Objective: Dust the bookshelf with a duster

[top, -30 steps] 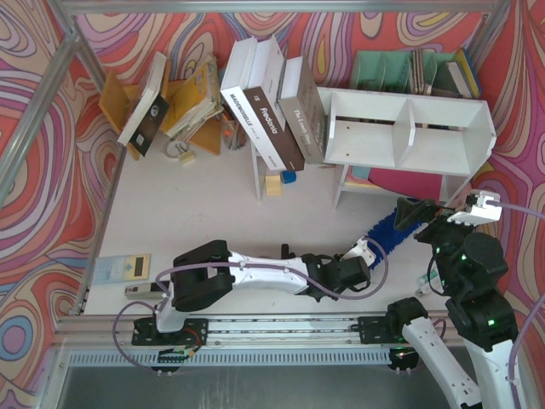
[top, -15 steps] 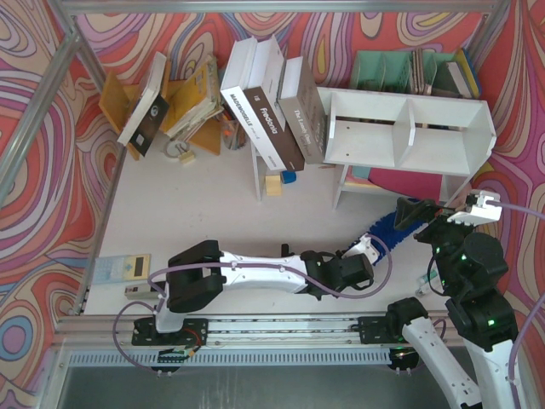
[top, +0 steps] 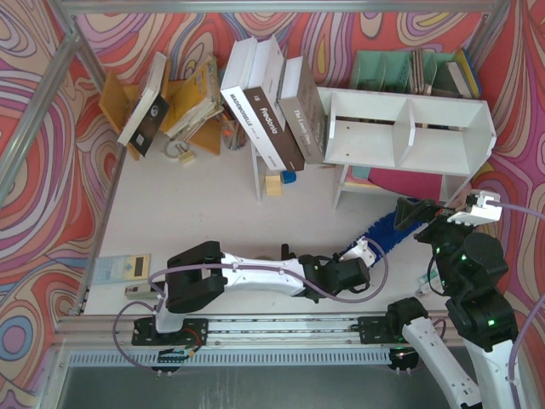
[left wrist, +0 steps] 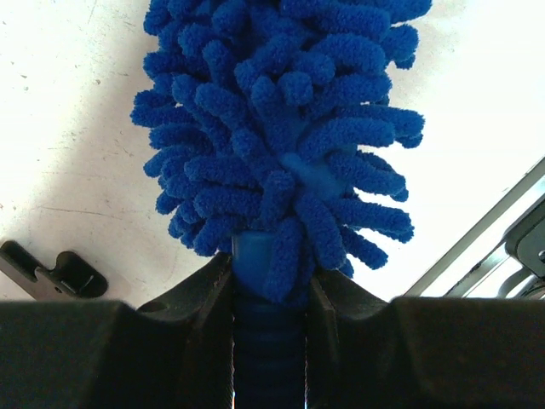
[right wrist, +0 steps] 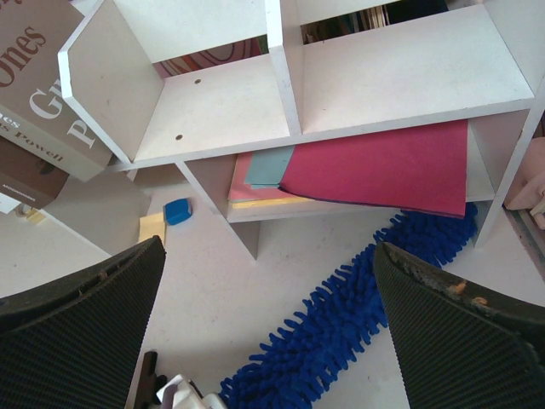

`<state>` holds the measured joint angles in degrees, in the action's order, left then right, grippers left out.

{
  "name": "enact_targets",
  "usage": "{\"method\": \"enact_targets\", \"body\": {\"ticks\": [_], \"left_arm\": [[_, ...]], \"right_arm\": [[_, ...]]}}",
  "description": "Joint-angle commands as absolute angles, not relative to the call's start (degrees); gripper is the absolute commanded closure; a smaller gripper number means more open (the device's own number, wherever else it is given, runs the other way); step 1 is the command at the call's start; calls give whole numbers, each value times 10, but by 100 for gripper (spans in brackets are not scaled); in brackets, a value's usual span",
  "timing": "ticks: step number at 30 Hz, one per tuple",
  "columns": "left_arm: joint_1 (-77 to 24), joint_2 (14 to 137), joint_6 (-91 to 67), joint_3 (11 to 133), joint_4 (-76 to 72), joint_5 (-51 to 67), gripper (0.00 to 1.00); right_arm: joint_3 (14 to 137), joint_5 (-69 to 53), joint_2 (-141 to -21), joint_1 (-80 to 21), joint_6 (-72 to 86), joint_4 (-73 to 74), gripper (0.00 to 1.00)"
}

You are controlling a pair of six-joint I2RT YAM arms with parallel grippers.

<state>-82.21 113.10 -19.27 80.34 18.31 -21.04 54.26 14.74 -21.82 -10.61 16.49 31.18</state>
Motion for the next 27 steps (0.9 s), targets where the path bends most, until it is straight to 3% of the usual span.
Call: {"method": "enact_targets", "body": {"ticks": [1,10,27], "left_arm": [[-828,1117,-194,812,141,-222,100],[-824,1083,-171,851,152,-243,100],[-803,1099,-245,770,96,-216,100]], "right_arm": [[542,147,-213,-109,164,306,1],[546,146,-209,-110,168,314,1],[541,150,-207,-110,163,315,1]]}}
